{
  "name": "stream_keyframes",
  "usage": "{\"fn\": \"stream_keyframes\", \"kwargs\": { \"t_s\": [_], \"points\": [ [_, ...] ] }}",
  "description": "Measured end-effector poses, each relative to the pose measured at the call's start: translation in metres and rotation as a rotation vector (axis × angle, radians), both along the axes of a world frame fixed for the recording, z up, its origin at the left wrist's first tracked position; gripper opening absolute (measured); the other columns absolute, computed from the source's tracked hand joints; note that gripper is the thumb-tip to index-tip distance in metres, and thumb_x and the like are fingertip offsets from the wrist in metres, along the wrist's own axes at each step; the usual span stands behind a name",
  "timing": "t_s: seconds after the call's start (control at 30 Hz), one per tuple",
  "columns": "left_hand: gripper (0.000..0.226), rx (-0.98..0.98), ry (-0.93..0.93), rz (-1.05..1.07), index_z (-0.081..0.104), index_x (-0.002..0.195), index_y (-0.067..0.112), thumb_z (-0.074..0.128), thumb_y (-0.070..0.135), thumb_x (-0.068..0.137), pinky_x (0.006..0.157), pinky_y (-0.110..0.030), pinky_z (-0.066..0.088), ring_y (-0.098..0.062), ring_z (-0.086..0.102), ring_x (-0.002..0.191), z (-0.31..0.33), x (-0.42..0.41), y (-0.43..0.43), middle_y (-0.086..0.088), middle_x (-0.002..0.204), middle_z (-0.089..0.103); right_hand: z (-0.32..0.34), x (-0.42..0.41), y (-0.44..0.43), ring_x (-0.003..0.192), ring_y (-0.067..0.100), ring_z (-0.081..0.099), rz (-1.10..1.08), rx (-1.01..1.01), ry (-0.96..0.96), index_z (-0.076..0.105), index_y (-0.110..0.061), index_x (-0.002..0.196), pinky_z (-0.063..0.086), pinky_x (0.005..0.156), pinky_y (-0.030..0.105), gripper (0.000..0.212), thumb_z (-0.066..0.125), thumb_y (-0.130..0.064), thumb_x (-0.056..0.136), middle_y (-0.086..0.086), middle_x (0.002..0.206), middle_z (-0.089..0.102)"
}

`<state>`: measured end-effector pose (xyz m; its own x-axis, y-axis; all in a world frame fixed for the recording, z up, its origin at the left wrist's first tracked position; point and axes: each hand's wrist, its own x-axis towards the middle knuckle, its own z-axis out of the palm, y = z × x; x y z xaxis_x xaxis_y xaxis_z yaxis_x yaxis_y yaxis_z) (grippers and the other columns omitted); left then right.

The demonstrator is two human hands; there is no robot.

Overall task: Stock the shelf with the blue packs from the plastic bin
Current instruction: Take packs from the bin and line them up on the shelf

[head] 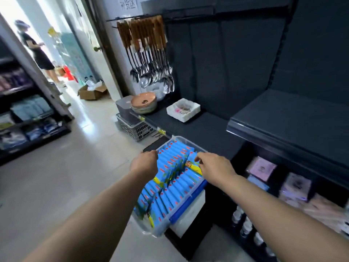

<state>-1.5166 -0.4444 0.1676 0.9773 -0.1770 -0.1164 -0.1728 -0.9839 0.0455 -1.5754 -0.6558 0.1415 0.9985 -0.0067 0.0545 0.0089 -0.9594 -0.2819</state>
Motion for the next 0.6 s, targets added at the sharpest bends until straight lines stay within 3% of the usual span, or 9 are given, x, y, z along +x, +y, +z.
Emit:
{"fn": "stream_keyframes", "kwargs": {
  "t_s": [0.27, 0.47, 0.6],
  "points": [
    [0.037, 0.056, 0.145, 0.062, 0.054, 0.123, 0.017, 0.044, 0.006, 0.089, 0.092, -0.038, 0.048, -0.027, 0.049, 0.117, -0.053, 0.026, 0.071, -0.007, 0.125, 0.057, -0.057, 0.024, 0.043, 0.110, 0.020, 0.056, -0.062, -0.001, 0.191, 0.053, -0.034, 0.116, 0.042, 0.083, 0.031, 0.030, 0.042, -0.020, 0.092, -0.009, 0.121, 0.060],
    [0.040, 0.034, 0.207, 0.023, 0.053, 0.127, 0.018, 0.040, 0.005, 0.091, 0.088, -0.034, 0.046, -0.026, 0.051, 0.119, -0.081, 0.048, 0.073, -0.007, 0.127, 0.057, -0.086, 0.054, 0.038, 0.113, 0.020, 0.054, -0.095, -0.074, 0.355, 0.050, -0.027, 0.125, 0.044, 0.083, 0.031, 0.039, 0.047, -0.012, 0.089, -0.003, 0.126, 0.057],
    [0.038, 0.000, 0.250, -0.004, 0.055, 0.124, 0.018, 0.043, 0.006, 0.091, 0.082, -0.032, 0.045, -0.027, 0.053, 0.115, -0.086, 0.081, 0.061, -0.007, 0.126, 0.056, -0.096, 0.090, 0.025, 0.117, 0.023, 0.048, -0.125, -0.121, 0.355, 0.051, -0.019, 0.122, 0.044, 0.089, 0.034, 0.038, 0.049, -0.009, 0.086, 0.002, 0.125, 0.053]
  ]
}}
